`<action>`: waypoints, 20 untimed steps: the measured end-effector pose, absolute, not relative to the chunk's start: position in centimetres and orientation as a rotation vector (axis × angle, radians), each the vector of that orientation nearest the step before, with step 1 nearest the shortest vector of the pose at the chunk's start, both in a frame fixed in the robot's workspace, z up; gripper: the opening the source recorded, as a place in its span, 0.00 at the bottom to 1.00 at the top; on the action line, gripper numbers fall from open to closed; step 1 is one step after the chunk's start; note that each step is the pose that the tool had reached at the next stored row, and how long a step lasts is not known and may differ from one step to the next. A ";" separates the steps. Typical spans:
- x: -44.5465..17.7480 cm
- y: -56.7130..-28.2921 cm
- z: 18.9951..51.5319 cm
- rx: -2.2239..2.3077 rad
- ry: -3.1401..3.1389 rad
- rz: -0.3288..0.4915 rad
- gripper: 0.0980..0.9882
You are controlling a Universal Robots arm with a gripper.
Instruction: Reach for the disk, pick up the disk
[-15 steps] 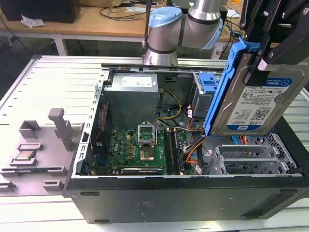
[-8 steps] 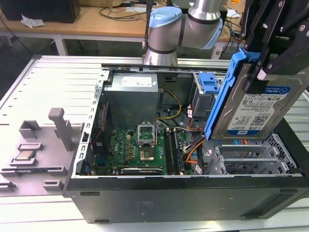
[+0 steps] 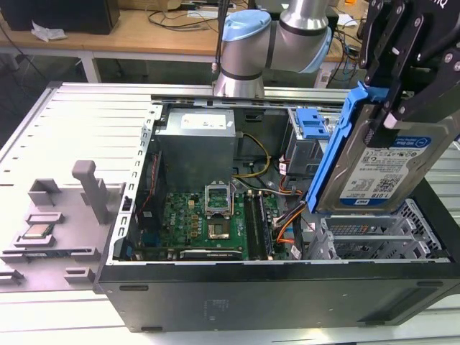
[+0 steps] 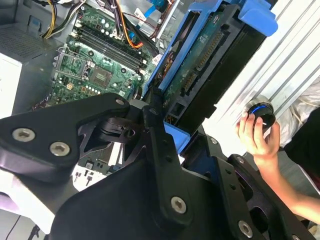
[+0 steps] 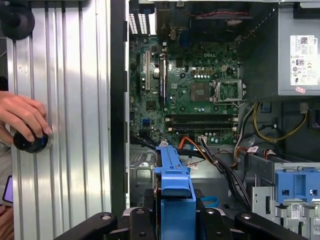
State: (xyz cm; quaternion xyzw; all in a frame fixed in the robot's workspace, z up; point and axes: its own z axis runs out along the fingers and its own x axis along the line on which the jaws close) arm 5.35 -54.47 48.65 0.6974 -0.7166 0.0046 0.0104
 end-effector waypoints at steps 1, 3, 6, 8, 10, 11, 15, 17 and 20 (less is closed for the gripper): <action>5.4 -54.5 48.6 2.177 -2.237 0.014 0.30; 5.4 -54.5 48.3 2.176 -2.236 0.014 0.30; 5.5 -54.5 48.0 2.176 -2.236 0.014 0.30; 5.5 -54.5 47.8 2.176 -2.236 0.013 0.30; 5.5 -54.5 47.6 2.176 -2.236 0.013 0.30; 5.5 -54.5 47.5 2.176 -2.236 0.013 0.30; 6.1 -54.5 46.8 2.175 -2.235 0.011 0.30; 7.2 -54.5 46.8 2.175 -2.234 0.010 0.30; 8.9 -54.5 46.8 2.173 -2.233 0.007 0.30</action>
